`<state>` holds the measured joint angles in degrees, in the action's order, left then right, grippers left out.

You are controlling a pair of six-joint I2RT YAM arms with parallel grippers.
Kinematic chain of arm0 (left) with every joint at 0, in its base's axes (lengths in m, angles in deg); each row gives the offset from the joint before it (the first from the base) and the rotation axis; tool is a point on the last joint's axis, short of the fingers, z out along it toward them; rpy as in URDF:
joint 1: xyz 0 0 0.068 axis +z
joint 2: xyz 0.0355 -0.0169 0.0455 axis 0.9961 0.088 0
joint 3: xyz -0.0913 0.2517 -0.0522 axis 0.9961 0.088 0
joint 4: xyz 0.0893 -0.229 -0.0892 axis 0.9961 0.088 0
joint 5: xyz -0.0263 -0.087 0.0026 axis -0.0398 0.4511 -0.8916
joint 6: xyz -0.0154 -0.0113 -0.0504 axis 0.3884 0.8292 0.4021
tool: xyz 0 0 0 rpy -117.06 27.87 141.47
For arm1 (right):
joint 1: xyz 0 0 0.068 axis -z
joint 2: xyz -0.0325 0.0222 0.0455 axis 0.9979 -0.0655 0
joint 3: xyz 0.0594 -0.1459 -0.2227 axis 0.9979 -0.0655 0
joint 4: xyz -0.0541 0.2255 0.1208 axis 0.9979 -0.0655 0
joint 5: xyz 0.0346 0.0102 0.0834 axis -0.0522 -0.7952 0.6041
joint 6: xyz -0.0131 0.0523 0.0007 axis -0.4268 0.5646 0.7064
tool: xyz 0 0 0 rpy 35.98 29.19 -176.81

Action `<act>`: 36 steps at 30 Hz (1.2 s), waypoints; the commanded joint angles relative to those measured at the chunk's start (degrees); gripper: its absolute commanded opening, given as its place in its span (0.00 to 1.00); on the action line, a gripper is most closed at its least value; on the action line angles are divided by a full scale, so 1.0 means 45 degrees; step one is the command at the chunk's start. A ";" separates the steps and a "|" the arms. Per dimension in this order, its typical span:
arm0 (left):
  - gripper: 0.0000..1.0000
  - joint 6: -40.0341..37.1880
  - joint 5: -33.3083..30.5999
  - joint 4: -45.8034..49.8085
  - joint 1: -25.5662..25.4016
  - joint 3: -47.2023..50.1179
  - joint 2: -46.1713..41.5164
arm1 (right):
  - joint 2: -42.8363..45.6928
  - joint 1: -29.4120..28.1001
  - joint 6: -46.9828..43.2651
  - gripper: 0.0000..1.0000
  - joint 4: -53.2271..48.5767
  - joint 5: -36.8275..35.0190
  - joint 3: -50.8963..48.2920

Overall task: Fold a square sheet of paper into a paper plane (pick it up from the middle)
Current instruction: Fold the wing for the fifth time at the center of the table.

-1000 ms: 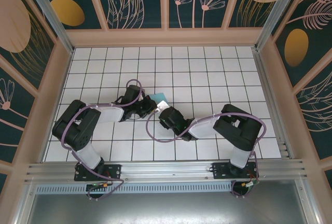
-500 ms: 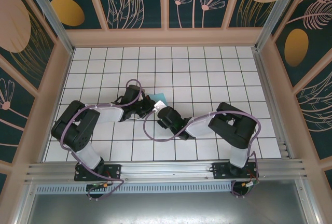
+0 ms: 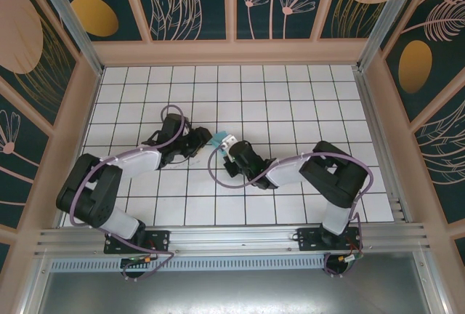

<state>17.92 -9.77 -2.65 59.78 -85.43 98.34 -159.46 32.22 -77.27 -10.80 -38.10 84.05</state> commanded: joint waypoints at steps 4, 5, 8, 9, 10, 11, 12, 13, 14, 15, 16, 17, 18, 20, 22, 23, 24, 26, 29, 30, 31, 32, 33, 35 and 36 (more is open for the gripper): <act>0.54 -0.0056 -0.0201 -0.0311 0.0066 0.0810 -0.0632 | 0.0509 0.0771 0.1512 0.00 0.0253 0.2859 -0.0154; 0.54 -0.0025 -0.0082 -0.0645 0.0066 0.0945 -0.0693 | 0.0505 0.0876 0.1648 0.00 0.0269 0.3107 -0.0149; 0.53 0.0087 0.0270 -0.1501 0.0046 0.1410 -0.0818 | 0.0416 0.1131 0.2076 0.00 0.0359 0.3803 -0.0127; 0.52 0.0096 0.0414 -0.1761 0.0038 0.1522 -0.0798 | 0.0370 0.1240 0.2237 0.00 0.0352 0.4084 -0.0096; 0.51 0.0115 0.0594 -0.2006 -0.0009 0.1610 -0.0767 | 0.0304 0.1327 0.2378 0.00 0.0347 0.4343 -0.0055; 0.50 0.0122 0.0730 -0.2186 -0.0048 0.1678 -0.0712 | 0.0230 0.1386 0.2489 0.00 0.0342 0.4538 -0.0019; 0.49 0.0131 0.0837 -0.2325 -0.0103 0.1723 -0.0641 | 0.0158 0.1464 0.2624 0.00 0.0352 0.4748 0.0019; 0.48 0.0144 0.0913 -0.2445 -0.0164 0.1762 -0.0553 | 0.0089 0.1539 0.2774 0.00 0.0378 0.4966 0.0031; 0.47 0.0142 0.0988 -0.2601 -0.0209 0.1795 -0.0485 | 0.0038 0.1601 0.2889 0.00 0.0381 0.5161 0.0072; 0.45 0.0200 0.1042 -0.2789 -0.0279 0.1833 -0.0402 | -0.0041 0.1669 0.3018 0.00 0.0362 0.5374 0.0111; 0.44 0.0261 0.1110 -0.2993 -0.0358 0.1871 -0.0303 | -0.0142 0.1725 0.3136 0.00 0.0350 0.5587 0.0177; 0.43 0.0309 0.1170 -0.3162 -0.0397 0.1904 -0.0207 | -0.0244 0.1765 0.3235 0.00 0.0326 0.5747 0.0234; 0.41 0.0368 0.1216 -0.3338 -0.0454 0.1942 -0.0098 | -0.0354 0.1789 0.3351 0.00 0.0318 0.5893 0.0293; 0.39 0.0459 0.1319 -0.3662 -0.0554 0.1932 0.0127 | -0.0559 0.1838 0.3551 0.00 0.0358 0.6222 0.0372; 0.38 0.0525 0.1361 -0.3858 -0.0647 0.1934 0.0333 | -0.0788 0.1883 0.3746 0.00 0.0361 0.6534 0.0473; 0.37 0.0564 0.1379 -0.3965 -0.0674 0.1952 0.0410 | -0.0877 0.1921 0.3823 0.00 0.0362 0.6650 0.0522; 0.36 0.0602 0.1427 -0.4103 -0.0713 0.1970 0.0491 | -0.0939 0.1945 0.3938 0.00 0.0376 0.6787 0.0551; 0.34 0.0649 0.1490 -0.4264 -0.0768 0.1964 0.0648 | -0.1096 0.2013 0.4079 0.00 0.0455 0.7032 0.0564; 0.32 0.0713 0.1572 -0.4480 -0.0830 0.1973 0.0879 | -0.1246 0.2097 0.4252 0.00 0.0421 0.7209 0.0610; 0.32 0.0703 0.1612 -0.4550 -0.0837 0.1973 0.0960 | -0.1292 0.2149 0.4317 0.00 0.0408 0.7299 0.0632; 0.32 0.0731 0.1649 -0.4584 -0.0852 0.1973 0.1039 | -0.1316 0.2192 0.4382 0.00 0.0420 0.7379 0.0620; 0.31 0.0728 0.1682 -0.4623 -0.0852 0.1973 0.1114 | -0.1365 0.2237 0.4401 0.00 0.0401 0.7466 0.0651; 0.30 0.0723 0.1710 -0.4681 -0.0871 0.1973 0.1177 | -0.1391 0.2305 0.4459 0.00 0.0385 0.7574 0.0670; 0.29 0.0751 0.1731 -0.4764 -0.0891 0.1963 0.1303 | -0.1484 0.2409 0.4539 0.00 0.0379 0.7808 0.0705; 0.29 0.0742 0.1732 -0.4799 -0.0891 0.1972 0.1359 | -0.1535 0.2448 0.4558 0.00 0.0357 0.7920 0.0705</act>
<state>20.81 -3.17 -21.66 56.11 -77.14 103.41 -164.48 42.58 -58.10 -9.46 -5.18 85.97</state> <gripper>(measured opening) 0.294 0.047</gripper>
